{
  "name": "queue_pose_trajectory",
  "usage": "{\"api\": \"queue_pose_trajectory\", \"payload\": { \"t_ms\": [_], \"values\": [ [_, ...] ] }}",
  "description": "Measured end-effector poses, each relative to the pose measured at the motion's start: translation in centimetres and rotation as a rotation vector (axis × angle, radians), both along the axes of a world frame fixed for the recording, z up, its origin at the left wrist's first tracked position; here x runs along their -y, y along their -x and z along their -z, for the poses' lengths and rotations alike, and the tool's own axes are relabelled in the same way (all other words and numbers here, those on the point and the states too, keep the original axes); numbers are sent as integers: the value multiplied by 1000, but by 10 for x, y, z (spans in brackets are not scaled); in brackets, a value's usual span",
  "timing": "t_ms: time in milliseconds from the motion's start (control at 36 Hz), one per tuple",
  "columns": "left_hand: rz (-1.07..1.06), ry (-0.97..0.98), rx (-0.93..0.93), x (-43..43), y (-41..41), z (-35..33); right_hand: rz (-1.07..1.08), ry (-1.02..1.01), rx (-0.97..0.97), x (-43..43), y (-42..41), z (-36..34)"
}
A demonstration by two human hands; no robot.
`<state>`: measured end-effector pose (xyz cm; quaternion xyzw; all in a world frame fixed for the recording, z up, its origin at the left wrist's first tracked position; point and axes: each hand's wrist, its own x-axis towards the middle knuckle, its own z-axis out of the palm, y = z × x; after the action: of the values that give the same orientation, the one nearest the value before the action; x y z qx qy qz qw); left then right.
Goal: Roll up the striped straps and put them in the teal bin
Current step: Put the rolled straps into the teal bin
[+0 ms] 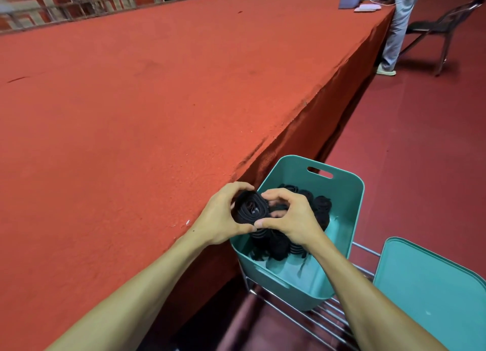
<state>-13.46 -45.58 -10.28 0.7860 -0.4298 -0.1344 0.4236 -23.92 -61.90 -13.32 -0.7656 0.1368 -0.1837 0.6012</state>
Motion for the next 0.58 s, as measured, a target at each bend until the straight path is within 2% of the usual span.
{"api": "queue_pose_trajectory", "payload": {
  "t_ms": [194, 333, 500, 583],
  "values": [
    [-57, 68, -128, -3, -3, 4, -129, -35, -35, 5, 5, 2],
    [-3, 75, -194, -4, -2, 4, -106, 24, -27, 7, 4, -1],
    [41, 83, -242, -8, -4, 7, -191, -167, -15, 5, 7, 6],
    [53, 72, -263, -8, -3, 8, -229, -165, -32, 7, 8, 6]
  ]
}}
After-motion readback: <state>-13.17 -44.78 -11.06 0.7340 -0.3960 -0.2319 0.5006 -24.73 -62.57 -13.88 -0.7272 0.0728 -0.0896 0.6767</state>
